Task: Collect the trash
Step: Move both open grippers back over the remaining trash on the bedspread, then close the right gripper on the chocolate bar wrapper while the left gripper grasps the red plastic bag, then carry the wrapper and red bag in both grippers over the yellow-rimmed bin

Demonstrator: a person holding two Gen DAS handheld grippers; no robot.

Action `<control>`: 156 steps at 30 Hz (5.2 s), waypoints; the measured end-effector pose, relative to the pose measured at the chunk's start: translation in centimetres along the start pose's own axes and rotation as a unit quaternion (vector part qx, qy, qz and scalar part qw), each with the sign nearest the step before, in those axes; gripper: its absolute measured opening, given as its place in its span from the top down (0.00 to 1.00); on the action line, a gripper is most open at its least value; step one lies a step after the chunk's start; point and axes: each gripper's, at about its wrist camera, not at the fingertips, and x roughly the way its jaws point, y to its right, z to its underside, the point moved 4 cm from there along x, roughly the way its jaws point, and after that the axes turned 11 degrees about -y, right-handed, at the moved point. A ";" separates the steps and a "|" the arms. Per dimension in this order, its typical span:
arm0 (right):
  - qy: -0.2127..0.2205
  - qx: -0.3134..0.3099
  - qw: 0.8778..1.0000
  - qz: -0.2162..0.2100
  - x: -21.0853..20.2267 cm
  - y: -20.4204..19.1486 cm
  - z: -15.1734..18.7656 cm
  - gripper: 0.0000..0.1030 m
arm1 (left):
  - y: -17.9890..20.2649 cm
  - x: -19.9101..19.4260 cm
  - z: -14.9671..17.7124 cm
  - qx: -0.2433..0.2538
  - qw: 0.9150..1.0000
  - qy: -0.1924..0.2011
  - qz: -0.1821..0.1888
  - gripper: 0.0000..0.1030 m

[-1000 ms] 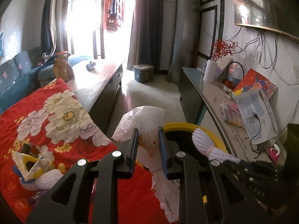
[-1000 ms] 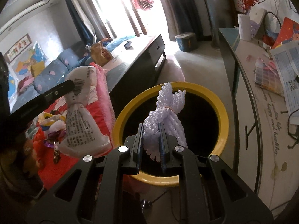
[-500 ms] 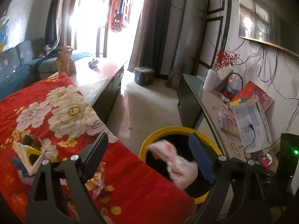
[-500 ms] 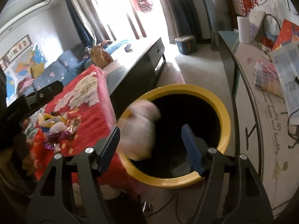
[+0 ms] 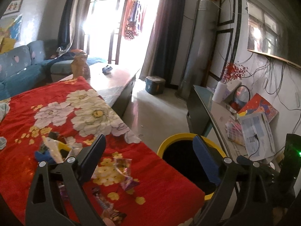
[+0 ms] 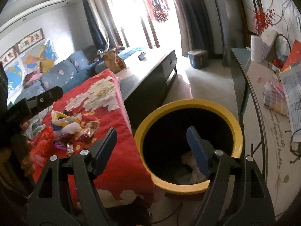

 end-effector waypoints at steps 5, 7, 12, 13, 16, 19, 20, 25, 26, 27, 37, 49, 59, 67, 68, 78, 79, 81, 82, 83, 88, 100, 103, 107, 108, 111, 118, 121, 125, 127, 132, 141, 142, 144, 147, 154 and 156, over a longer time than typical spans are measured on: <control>0.007 -0.020 1.000 -0.004 -0.3 -1.5 0.0 0.33 | -1.6 -1.1 0.6 -0.016 1.000 0.005 -0.009 0.12; 0.009 -0.027 1.000 -0.005 -0.4 -2.1 0.0 0.32 | -2.3 -1.5 0.8 -0.022 1.000 0.007 -0.013 0.12; 0.016 -0.043 0.999 -0.012 -0.6 -3.8 0.0 0.31 | -4.1 -2.9 1.3 -0.036 0.999 0.018 -0.026 0.12; 0.016 -0.046 0.999 -0.014 -0.6 -4.1 0.0 0.31 | -4.5 -3.2 1.4 -0.037 0.999 0.019 -0.029 0.12; 0.015 -0.060 0.998 -0.020 -0.6 -5.4 0.2 0.30 | -5.5 -3.8 1.6 -0.044 0.998 0.023 -0.038 0.12; 0.010 -0.078 0.996 -0.029 -0.4 -6.9 0.4 0.30 | -6.6 -4.4 1.9 -0.053 0.997 0.025 -0.044 0.12; 0.009 -0.082 0.996 -0.031 -0.3 -7.4 0.5 0.30 | -7.0 -4.6 2.0 -0.057 0.997 0.026 -0.047 0.12; -0.002 -0.110 0.993 -0.044 0.0 -9.8 1.1 0.30 | -8.8 -5.4 2.2 -0.075 0.995 0.029 -0.057 0.12; -0.004 -0.116 0.992 -0.047 0.1 -10.3 1.2 0.30 | -9.1 -5.4 2.2 -0.077 0.995 0.029 -0.058 0.12; -0.007 -0.122 0.991 -0.051 0.2 -10.8 1.3 0.30 | -9.5 -5.6 2.3 -0.081 0.995 0.030 -0.060 0.12; -0.028 -0.164 0.983 -0.073 1.2 -14.8 2.2 0.30 | -13.4 -6.7 2.7 -0.124 0.989 0.032 -0.081 0.12; -0.070 -0.199 0.973 -0.094 4.0 -18.8 3.2 0.30 | -19.9 -6.7 4.1 -0.186 0.975 0.002 -0.123 0.10; -0.130 -0.203 0.967 -0.088 7.8 -19.9 4.5 0.38 | -24.2 -4.2 6.6 -0.245 0.962 -0.057 -0.110 0.11; -0.161 -0.202 0.962 -0.085 9.6 -20.1 5.4 0.50 | -25.0 -2.7 7.7 -0.266 0.958 -0.085 -0.071 0.21; -0.164 -0.202 0.962 -0.085 9.8 -20.1 5.6 0.53 | -24.9 -2.5 7.8 -0.267 0.957 -0.090 -0.063 0.23; -0.167 -0.193 0.964 -0.076 10.2 -19.2 6.0 0.70 | -23.4 -0.8 8.5 -0.270 0.954 -0.126 -0.030 0.35; -0.167 -0.193 0.964 -0.075 10.2 -19.1 6.0 0.73 | -23.3 -0.7 8.6 -0.268 0.954 -0.129 -0.031 0.37; -0.166 -0.193 0.964 -0.073 10.2 -19.0 5.9 0.78 | -23.2 -0.4 8.8 -0.268 0.954 -0.134 -0.035 0.47; -0.166 -0.193 0.964 -0.073 10.2 -18.9 5.9 0.78 | -23.2 -0.3 8.8 -0.269 0.953 -0.134 -0.035 0.49; -0.166 -0.192 0.964 -0.074 10.2 -18.9 5.9 0.78 | -23.2 -0.4 8.9 -0.270 0.953 -0.133 -0.034 0.56; -0.161 -0.195 0.964 -0.076 10.0 -19.0 5.8 0.80 | -23.2 -1.2 8.4 -0.265 0.956 -0.117 -0.036 0.65; -0.128 -0.197 0.967 -0.095 8.1 -19.5 4.6 0.81 | -22.7 -5.5 5.5 -0.242 0.968 -0.041 -0.047 0.66; -0.118 -0.196 0.968 -0.100 7.5 -19.6 4.2 0.81 | -22.1 -6.1 5.0 -0.236 0.970 -0.032 -0.040 0.66; -0.101 -0.193 0.970 -0.105 6.4 -19.6 3.3 0.81 | -20.9 -6.9 4.3 -0.222 0.974 -0.020 -0.035 0.66; -0.097 -0.192 0.971 -0.106 6.1 -19.5 3.1 0.81 | -20.7 -7.0 4.2 -0.219 0.975 -0.019 -0.034 0.66; -0.086 -0.188 0.973 -0.106 5.5 -19.3 2.4 0.81 | -19.8 -7.3 3.9 -0.207 0.978 -0.015 -0.028 0.66; -0.065 -0.173 0.977 -0.102 4.4 -18.1 0.9 0.81 | -17.7 -7.5 3.3 -0.182 0.983 -0.010 -0.014 0.66; -0.057 -0.167 0.979 -0.100 4.2 -17.5 0.3 0.81 | -16.8 -7.5 3.1 -0.171 0.985 -0.009 -0.012 0.66; -0.050 -0.158 0.981 -0.096 4.0 -16.7 -0.4 0.82 | -15.6 -7.4 2.9 -0.156 0.988 -0.009 -0.010 0.66; -0.047 -0.154 0.982 -0.094 3.8 -16.3 -0.6 0.82 | -15.0 -7.2 2.8 -0.149 0.989 -0.010 -0.009 0.66; -0.041 -0.142 0.985 -0.090 3.7 -15.2 -1.2 0.82 | -13.9 -6.9 2.6 -0.135 0.991 -0.013 -0.006 0.66; -0.031 -0.119 0.989 -0.079 3.3 -13.2 -2.1 0.82 | -11.6 -6.0 2.3 -0.109 0.994 -0.021 0.002 0.66; -0.030 -0.116 0.990 -0.078 3.2 -12.9 -2.2 0.82 | -11.4 -6.0 2.3 -0.106 0.994 -0.022 0.004 0.66; -0.028 -0.110 0.991 -0.074 3.2 -12.4 -2.4 0.82 | -10.9 -5.8 2.2 -0.100 0.995 -0.023 0.006 0.66; -0.026 -0.101 0.992 -0.069 3.2 -11.6 -2.7 0.82 | -10.1 -5.6 2.1 -0.092 0.995 -0.024 0.008 0.66; -0.021 -0.084 0.994 -0.061 3.2 -10.1 -3.1 0.82 | -8.4 -5.1 1.8 -0.073 0.997 -0.026 0.015 0.66; -0.019 -0.080 0.995 -0.058 3.2 -9.6 -3.2 0.82 | -7.9 -5.0 1.8 -0.068 0.997 -0.027 0.017 0.66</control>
